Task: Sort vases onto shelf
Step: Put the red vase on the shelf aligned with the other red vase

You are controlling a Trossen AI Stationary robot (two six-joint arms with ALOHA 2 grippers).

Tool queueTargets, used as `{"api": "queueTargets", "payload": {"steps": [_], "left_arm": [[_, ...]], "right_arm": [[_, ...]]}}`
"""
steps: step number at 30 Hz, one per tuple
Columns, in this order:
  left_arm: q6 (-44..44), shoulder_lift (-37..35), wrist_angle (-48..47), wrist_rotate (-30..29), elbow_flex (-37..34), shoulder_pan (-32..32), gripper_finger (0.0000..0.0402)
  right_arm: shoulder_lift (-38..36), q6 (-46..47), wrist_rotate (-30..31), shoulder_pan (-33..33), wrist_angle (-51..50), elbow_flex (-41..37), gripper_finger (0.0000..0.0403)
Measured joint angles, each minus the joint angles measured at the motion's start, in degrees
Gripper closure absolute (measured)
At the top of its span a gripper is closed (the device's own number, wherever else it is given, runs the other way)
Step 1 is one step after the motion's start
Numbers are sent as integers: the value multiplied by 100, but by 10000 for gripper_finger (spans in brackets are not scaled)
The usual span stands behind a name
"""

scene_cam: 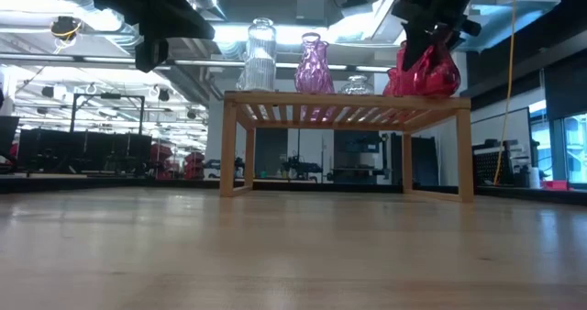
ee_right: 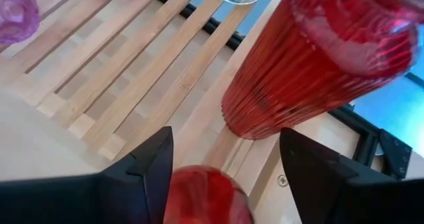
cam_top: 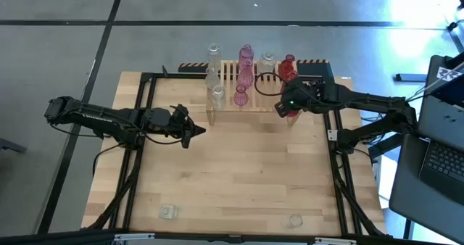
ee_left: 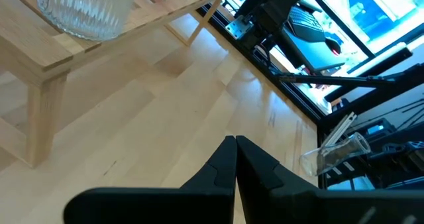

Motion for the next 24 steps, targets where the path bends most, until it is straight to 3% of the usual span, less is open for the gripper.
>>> {"api": "queueTargets", "payload": {"steps": [24], "left_arm": [[-4, 0, 2, 2, 2, 0, 401]], "right_arm": [[0, -425, 363, -350, 397, 0, 176]]}}
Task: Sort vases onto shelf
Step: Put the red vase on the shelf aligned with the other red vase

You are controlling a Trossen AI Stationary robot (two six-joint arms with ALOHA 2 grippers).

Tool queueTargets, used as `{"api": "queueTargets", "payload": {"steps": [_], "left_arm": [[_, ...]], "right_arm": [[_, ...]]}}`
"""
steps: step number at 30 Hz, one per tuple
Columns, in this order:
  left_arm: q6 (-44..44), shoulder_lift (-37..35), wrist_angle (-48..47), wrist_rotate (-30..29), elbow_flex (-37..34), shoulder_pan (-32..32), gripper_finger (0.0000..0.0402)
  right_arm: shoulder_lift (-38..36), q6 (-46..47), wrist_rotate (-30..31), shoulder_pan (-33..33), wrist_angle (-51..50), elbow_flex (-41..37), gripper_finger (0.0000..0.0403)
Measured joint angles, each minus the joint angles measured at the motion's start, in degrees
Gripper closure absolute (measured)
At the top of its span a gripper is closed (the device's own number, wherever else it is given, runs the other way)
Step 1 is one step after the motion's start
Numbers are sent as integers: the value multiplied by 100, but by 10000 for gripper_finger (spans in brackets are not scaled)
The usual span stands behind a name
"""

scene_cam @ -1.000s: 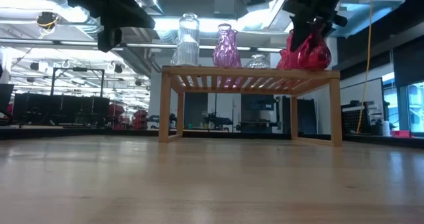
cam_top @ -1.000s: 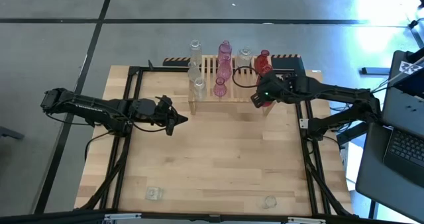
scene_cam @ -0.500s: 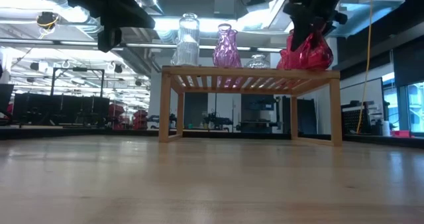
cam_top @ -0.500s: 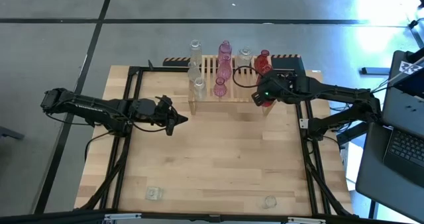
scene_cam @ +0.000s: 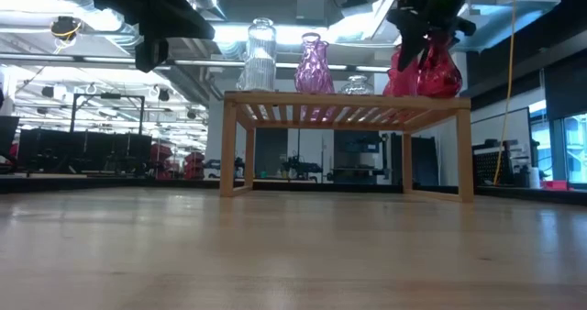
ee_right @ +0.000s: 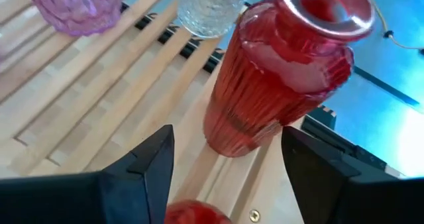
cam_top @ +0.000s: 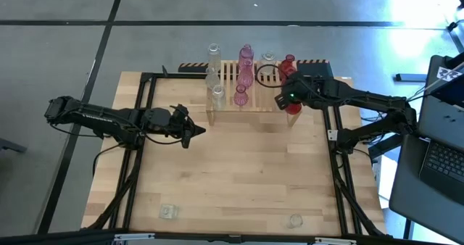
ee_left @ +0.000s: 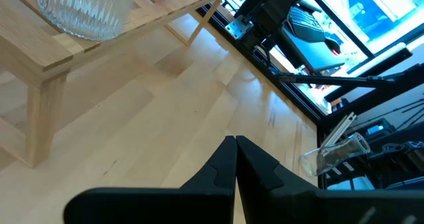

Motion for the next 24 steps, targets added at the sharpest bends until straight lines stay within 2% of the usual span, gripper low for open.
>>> {"api": "queueTargets", "payload": {"steps": [24], "left_arm": [[0, 0, 0, 0, -2, 0, 401]], "right_arm": [[-1, -16, 6, 11, 55, 4, 175]]}}
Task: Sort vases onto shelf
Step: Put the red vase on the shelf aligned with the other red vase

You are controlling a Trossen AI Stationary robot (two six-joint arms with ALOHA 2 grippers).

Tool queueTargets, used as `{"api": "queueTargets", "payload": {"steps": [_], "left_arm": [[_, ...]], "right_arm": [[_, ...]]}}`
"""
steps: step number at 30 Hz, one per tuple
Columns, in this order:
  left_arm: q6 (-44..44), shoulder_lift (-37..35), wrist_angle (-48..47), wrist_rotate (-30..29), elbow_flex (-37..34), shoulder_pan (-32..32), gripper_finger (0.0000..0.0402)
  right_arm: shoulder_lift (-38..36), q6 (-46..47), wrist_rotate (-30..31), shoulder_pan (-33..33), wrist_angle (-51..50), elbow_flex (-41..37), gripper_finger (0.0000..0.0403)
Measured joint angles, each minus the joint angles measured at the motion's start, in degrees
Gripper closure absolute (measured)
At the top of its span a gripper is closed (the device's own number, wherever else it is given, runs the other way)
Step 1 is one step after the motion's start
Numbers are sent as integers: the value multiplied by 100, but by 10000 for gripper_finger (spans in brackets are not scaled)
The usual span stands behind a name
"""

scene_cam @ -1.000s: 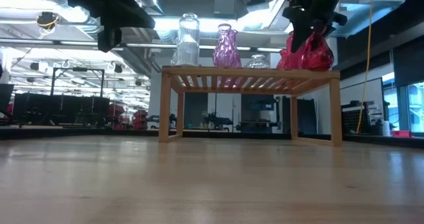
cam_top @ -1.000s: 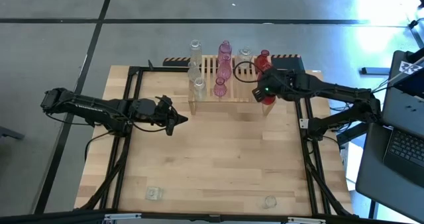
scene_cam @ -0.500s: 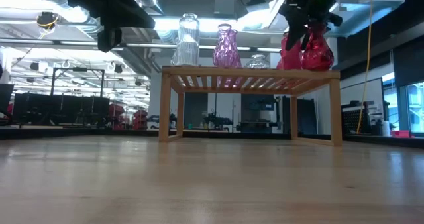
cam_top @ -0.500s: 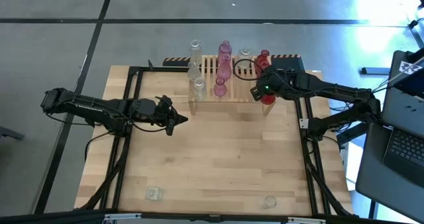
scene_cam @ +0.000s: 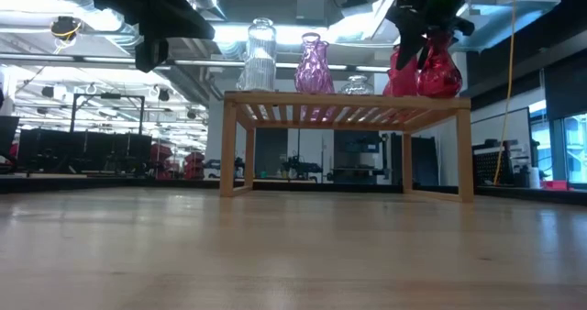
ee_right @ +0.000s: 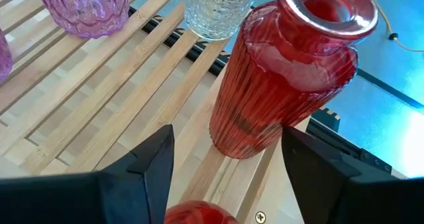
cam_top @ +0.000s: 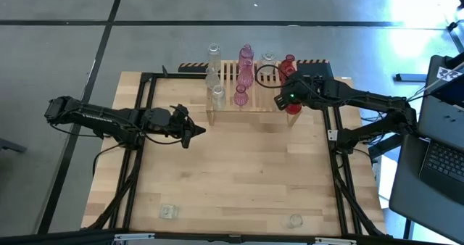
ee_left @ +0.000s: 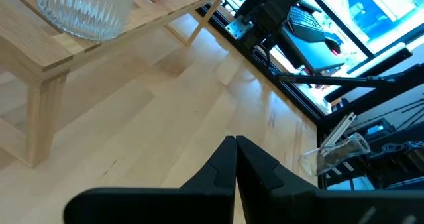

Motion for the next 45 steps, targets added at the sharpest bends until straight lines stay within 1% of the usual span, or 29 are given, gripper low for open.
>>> {"api": "queueTargets", "payload": {"steps": [10, 17, 23, 26, 29, 31, 35, 37, 39, 41, 45], "left_arm": [[-3, 0, 0, 0, 0, 0, 401], [-5, 0, 2, 0, 0, -1, 401], [-4, 1, 2, -2, 0, 0, 401], [-6, 0, 2, 0, 0, 0, 401], [-11, 0, 0, 0, 0, 0, 401], [-24, 0, 2, -2, 0, 0, 401], [-26, 0, 0, -2, 0, 0, 401], [-26, 0, 2, -2, 0, 0, 401], [-25, 0, 2, -2, 0, 0, 401], [-22, 0, 0, -3, 0, 0, 401], [-4, 0, -1, -31, 0, 0, 401]], "right_arm": [[-48, 1, 41, 5, 30, 82, 175], [-63, -167, 280, 9, -198, 642, 175], [-64, -443, 326, 11, -355, 1135, 175], [-60, -530, 236, 36, -470, 1370, 175], [-60, -729, -6, 279, -624, 1606, 175], [-60, -759, -290, 519, -958, 1783, 175], [-64, -747, -1124, 1255, -1654, 1999, 175], [-78, -477, -1417, 1655, -1999, 2019, 176], [-92, 26, -1441, 2042, -2247, 1977, 180], [-93, 482, -1289, 2333, -2598, 1900, 191], [-99, 1464, -831, 2561, -3185, 1632, 223]]}}
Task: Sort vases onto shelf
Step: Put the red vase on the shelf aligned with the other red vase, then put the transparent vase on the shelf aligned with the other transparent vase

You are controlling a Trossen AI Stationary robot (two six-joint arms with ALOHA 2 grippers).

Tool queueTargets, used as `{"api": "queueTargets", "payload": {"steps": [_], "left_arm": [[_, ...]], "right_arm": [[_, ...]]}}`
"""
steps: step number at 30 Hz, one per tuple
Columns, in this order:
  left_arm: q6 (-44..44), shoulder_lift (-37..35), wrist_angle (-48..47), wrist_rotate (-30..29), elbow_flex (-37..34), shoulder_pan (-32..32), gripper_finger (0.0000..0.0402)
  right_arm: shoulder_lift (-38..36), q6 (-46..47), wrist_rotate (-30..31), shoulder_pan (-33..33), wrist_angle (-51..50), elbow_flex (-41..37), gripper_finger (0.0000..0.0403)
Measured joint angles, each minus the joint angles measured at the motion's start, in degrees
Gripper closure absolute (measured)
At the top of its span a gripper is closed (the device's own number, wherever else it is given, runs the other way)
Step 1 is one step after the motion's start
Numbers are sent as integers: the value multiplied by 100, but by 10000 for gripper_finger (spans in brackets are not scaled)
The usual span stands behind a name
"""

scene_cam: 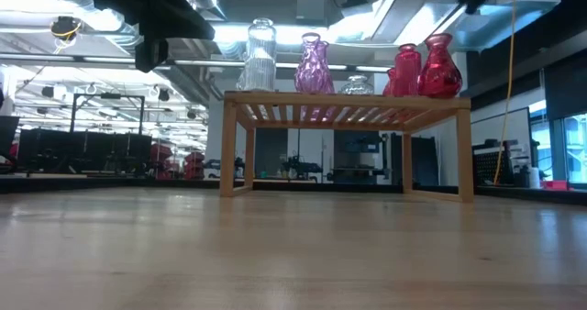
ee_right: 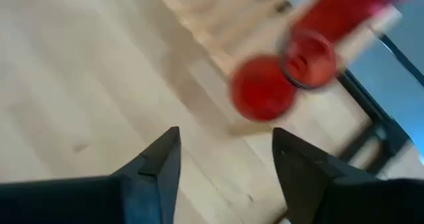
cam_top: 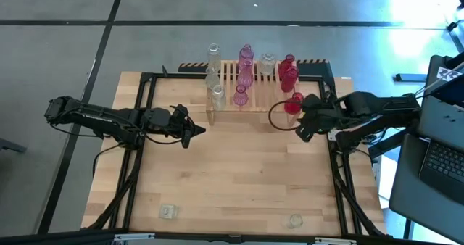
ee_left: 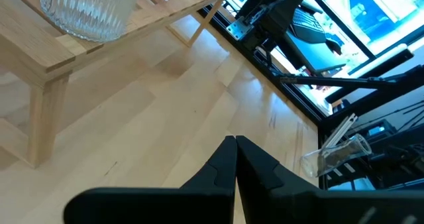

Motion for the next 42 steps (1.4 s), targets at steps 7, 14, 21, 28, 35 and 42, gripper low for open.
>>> {"api": "queueTargets", "payload": {"steps": [7, 14, 21, 28, 35, 42], "left_arm": [[4, 2, -17, 31, 0, 19, 401], [4, 0, -24, 207, 0, 76, 401], [0, 1, -81, 286, 0, 74, 401], [-7, 1, -80, 286, 0, 74, 401], [-29, 2, -80, 286, 0, 74, 401], [-52, 2, -106, 266, 0, 74, 401]], "right_arm": [[-55, 225, -74, -139, 86, -778, 272], [-44, 306, 297, -625, 295, -1545, 284], [-42, -384, 247, -1154, 950, -1787, 285], [-46, -880, 250, -1607, 1208, -1787, 285], [-55, -1055, -11, -1764, 1242, -1787, 285], [-426, -1403, -705, -844, 1234, -1574, 285]]}}
